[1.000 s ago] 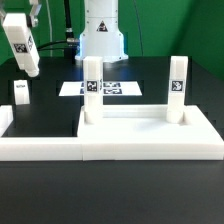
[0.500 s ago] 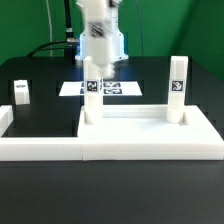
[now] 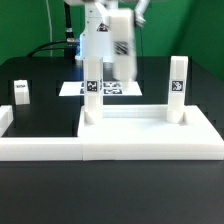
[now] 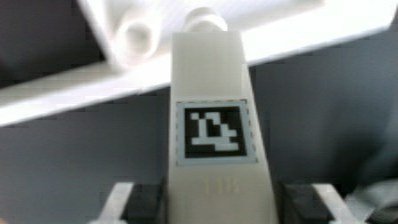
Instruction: Assemble desk
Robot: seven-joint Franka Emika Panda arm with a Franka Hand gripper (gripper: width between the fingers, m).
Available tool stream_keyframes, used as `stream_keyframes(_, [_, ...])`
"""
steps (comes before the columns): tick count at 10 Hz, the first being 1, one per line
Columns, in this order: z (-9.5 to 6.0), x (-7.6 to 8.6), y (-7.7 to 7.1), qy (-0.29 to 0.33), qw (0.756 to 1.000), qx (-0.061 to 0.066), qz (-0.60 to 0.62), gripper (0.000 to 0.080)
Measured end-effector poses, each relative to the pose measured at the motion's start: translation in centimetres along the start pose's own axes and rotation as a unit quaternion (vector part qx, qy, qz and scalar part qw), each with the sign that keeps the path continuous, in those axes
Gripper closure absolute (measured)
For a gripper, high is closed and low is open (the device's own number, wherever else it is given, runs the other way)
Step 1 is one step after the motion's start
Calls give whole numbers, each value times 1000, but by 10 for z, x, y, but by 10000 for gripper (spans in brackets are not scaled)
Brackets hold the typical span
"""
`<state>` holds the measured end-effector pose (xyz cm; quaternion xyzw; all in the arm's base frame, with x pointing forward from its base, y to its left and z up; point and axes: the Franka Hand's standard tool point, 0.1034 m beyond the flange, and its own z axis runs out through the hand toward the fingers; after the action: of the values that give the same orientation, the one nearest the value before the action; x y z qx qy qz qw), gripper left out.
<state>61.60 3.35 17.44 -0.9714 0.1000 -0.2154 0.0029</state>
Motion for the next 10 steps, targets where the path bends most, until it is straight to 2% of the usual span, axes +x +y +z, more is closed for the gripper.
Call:
stream_keyframes(1, [4, -2, -28, 0, 1000, 6, -18, 511])
stream_keyframes(2, [5, -6, -49, -4, 1000, 7, -25, 511])
stream_keyframes(4, [5, -5, -44, -4, 1000, 6, -26, 511])
stream_keyframes(7, [5, -3, -44, 2, 1000, 8, -28, 511])
stream_keyframes(8, [4, 3, -43, 19, 999, 11, -30, 511])
stream_keyframes(10, [12, 21, -54, 44, 998, 14, -31, 511])
